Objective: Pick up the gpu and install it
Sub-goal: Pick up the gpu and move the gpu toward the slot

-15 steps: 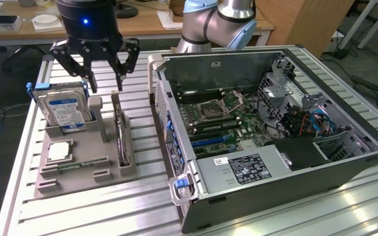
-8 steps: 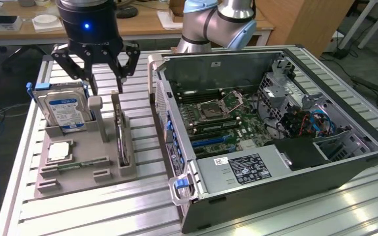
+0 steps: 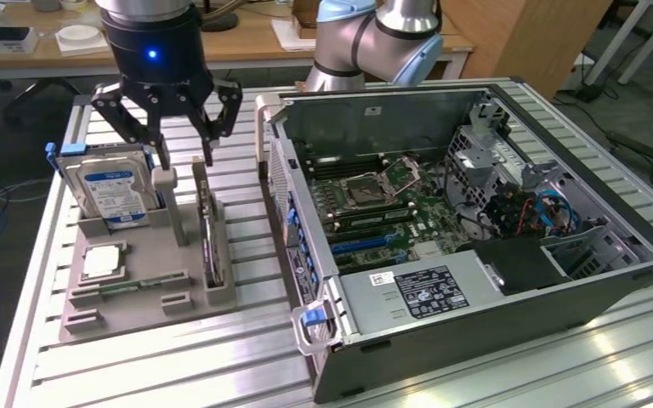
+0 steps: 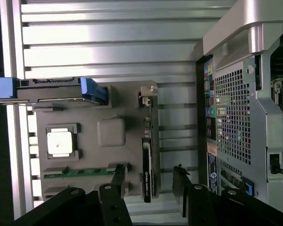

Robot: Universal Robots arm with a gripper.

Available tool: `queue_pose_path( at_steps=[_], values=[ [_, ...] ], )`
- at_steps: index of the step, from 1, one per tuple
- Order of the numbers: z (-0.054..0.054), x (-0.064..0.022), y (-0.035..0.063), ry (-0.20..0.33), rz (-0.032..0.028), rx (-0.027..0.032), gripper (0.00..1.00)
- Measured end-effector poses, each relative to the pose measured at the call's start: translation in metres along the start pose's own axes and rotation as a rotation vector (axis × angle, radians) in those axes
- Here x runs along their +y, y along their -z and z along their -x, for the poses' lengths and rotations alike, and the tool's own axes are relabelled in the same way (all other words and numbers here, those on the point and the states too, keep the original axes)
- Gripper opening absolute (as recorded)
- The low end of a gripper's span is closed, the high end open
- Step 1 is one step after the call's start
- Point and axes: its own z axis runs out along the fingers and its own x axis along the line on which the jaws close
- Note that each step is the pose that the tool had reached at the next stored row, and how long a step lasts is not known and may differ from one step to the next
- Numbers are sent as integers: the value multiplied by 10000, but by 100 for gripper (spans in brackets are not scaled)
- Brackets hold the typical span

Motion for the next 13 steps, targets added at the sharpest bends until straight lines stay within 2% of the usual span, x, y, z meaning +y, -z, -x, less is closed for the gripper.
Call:
queue_pose_path(
  at_steps=[6,13],
  values=[
    [-1,-2,-38,623,17,32,53],
    [-2,-5,-89,872,22,58,53]
  ],
)
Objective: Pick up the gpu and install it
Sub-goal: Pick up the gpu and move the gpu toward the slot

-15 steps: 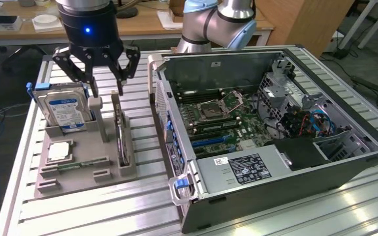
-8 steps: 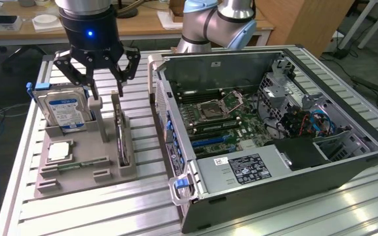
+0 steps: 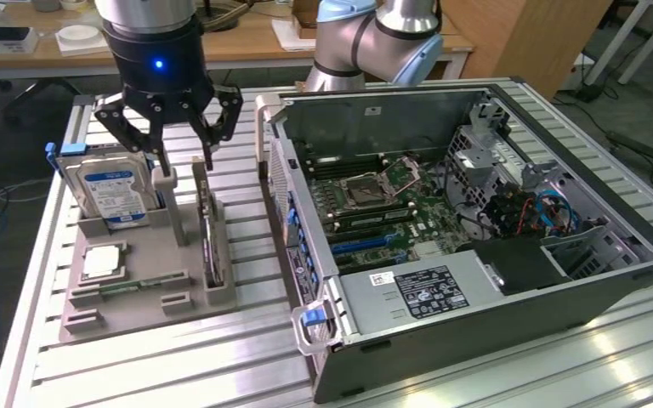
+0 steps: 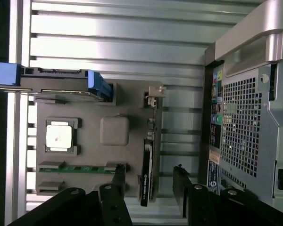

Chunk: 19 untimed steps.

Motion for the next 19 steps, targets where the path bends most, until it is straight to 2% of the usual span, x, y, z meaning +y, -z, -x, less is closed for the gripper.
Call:
queue_pose_path(
  at_steps=[12,16,19],
  values=[
    [-2,-7,-104,74,-6,35,53],
    [-3,-10,-132,75,-80,38,53],
    [-4,-12,-146,79,-245,43,53]
  ],
)
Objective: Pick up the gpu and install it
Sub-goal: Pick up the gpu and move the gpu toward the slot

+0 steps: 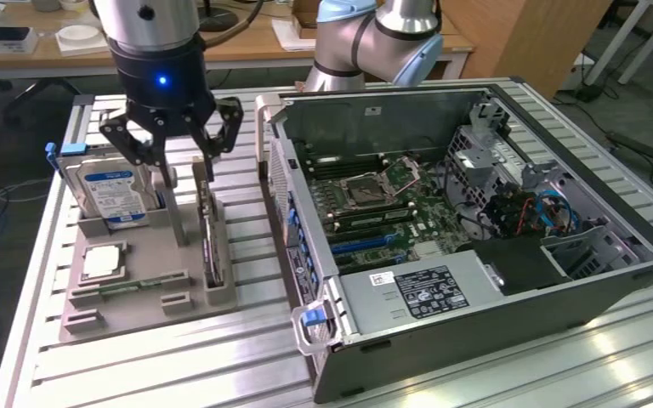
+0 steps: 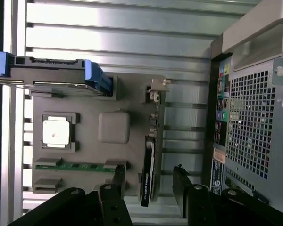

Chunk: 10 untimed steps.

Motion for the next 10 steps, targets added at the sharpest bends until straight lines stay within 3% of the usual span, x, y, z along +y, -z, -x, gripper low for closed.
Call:
queue_pose_path(
  at_steps=[3,10],
  values=[
    [0,-1,-23,1,-35,3,53],
    [-2,-4,-95,-389,-50,-5,53]
  ],
)
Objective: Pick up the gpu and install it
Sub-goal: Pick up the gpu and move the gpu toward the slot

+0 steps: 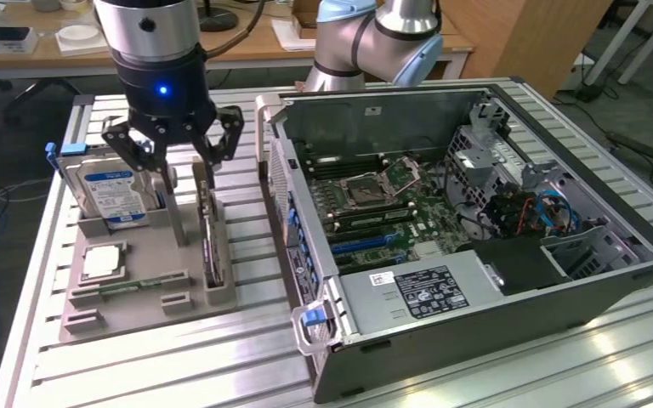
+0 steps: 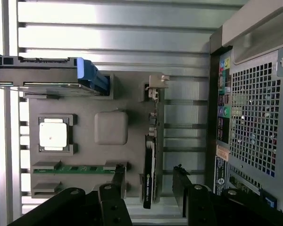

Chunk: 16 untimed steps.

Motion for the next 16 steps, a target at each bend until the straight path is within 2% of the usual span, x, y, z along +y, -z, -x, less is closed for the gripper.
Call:
queue_pose_path(
  at_steps=[8,16],
  values=[
    [-1,-1,-48,-63,-2,-2,53],
    [-2,-3,-138,-63,-1,-4,53]
  ],
)
